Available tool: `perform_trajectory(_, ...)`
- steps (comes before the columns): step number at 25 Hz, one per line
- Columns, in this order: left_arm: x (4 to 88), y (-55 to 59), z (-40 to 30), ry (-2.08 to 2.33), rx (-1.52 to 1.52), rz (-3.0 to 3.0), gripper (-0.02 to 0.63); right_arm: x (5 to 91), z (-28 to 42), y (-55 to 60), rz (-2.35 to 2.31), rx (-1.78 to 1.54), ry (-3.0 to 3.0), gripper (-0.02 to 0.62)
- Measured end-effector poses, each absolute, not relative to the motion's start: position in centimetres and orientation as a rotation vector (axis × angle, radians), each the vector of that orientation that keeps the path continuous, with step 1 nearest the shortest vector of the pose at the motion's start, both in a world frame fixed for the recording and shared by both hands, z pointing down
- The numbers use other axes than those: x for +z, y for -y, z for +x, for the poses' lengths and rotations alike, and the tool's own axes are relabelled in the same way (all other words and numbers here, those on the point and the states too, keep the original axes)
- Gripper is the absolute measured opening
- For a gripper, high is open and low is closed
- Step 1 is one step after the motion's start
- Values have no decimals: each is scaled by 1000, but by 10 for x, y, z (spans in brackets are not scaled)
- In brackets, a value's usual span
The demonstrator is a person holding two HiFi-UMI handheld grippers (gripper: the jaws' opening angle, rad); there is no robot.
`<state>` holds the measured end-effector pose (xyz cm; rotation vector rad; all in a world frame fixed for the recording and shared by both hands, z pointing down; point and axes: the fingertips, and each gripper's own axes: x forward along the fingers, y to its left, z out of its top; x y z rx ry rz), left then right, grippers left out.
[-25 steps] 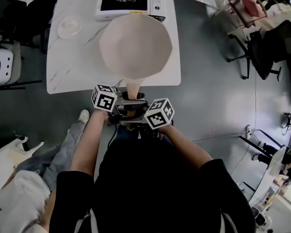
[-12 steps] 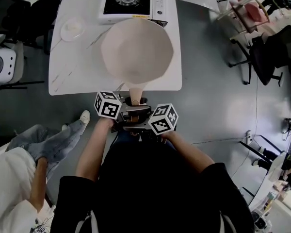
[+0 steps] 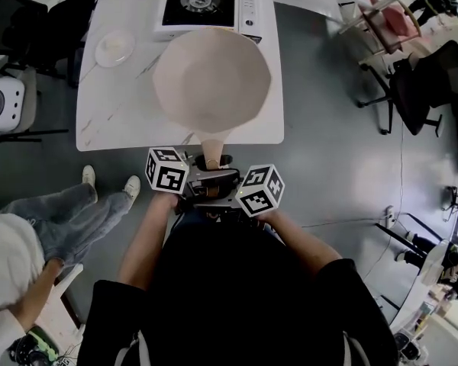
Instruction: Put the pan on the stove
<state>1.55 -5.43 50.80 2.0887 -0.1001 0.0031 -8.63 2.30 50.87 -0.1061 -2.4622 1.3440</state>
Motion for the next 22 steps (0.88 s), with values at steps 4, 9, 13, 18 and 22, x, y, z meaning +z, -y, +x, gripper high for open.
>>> perform_trajectory(4, 490, 55, 17, 105, 21, 2134, 241, 493, -85, -23, -123, 1292, 2470, 207)
perform_trajectory(9, 460, 71, 22, 145, -35, 2165, 242, 467, -75, -10, -149, 1219, 2485, 207)
perform_trajectory(13, 442, 92, 27, 193, -53, 2193, 243, 451, -68, 8, -183, 1158, 2505, 207)
perform_trajectory(18, 424, 121, 33, 234, -43, 2217, 244, 434, -61, 33, -222, 1129, 2518, 207)
perform_trajectory(22, 411, 149, 37, 267, -89, 2211, 247, 421, -53, 60, -263, 1122, 2528, 209)
